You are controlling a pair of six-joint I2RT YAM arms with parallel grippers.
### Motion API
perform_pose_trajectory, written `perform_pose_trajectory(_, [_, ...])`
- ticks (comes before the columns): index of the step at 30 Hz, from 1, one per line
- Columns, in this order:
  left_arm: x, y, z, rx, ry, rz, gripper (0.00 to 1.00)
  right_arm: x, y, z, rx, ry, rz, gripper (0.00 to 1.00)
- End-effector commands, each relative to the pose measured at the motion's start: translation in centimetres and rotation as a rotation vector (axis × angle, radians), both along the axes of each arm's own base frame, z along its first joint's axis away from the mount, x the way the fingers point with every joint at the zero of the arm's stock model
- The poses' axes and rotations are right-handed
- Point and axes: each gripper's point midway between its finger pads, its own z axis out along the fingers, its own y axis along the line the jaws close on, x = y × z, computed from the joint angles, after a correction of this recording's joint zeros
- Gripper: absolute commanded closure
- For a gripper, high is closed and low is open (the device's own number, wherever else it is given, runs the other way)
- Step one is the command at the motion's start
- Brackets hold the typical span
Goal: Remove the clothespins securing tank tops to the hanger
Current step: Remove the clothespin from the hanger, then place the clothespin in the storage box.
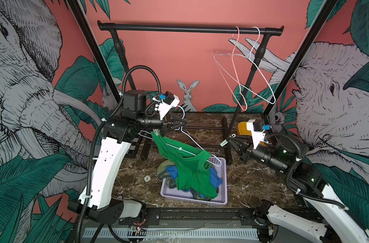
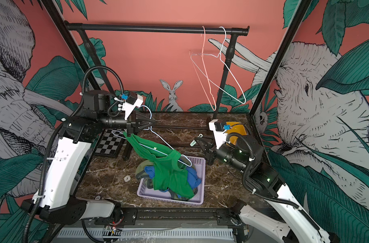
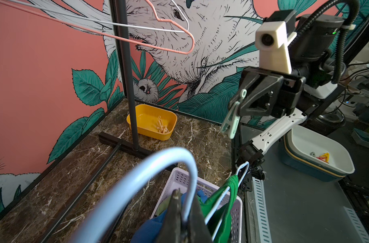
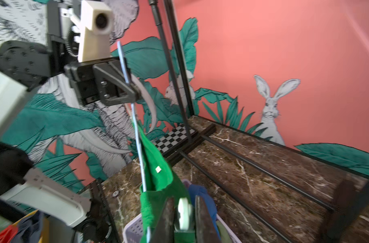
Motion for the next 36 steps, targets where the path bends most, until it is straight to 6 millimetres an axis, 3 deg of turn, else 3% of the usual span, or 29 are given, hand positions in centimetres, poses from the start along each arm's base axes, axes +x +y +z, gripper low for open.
perform_pose_trajectory(1, [-1.2, 0.3, 0.7, -0.001, -0.051, -0.011, 1.0, 2.7, -2.4, -3.2, -0.046, 0.099, -0.199, 1.0])
perform_pose_trajectory(7, [-1.5, 0.3, 1.4, -0.012, -0.077, -0.017, 1.0, 5.6, -6.3, -12.5, -0.098, 0.364, -0.414, 1.0])
perform_pose_trajectory(10, [-1.7, 0.2, 1.8, -0.025, -0.087, -0.021, 1.0, 7.3, -9.3, -15.6, -0.079, 0.44, -0.543, 1.0])
perform_pose_trajectory(15, [-1.8, -0.3, 2.2, -0.046, -0.087, -0.04, 1.0, 11.4, -15.1, -18.6, -0.036, 0.534, -0.759, 1.0])
perform_pose_trajectory(21, [-2.1, -0.6, 2.2, -0.051, -0.094, -0.058, 1.0, 17.2, -20.5, -21.0, 0.028, 0.598, -0.937, 1.0])
perform_pose_trajectory(27, [-2.8, -0.7, 2.9, -0.061, -0.107, -0.077, 1.0, 21.4, -23.9, -24.1, -0.04, 0.643, -1.063, 1.0])
perform_pose_trajectory(32, [-2.7, -0.8, 2.6, -0.06, -0.096, -0.081, 1.0, 23.1, -26.4, -27.2, -0.131, 0.691, -1.149, 1.0])
perform_pose_trajectory(36, [-2.7, -0.8, 2.5, -0.057, -0.094, -0.081, 1.0, 23.6, -26.5, -30.8, -0.183, 0.798, -1.124, 1.0])
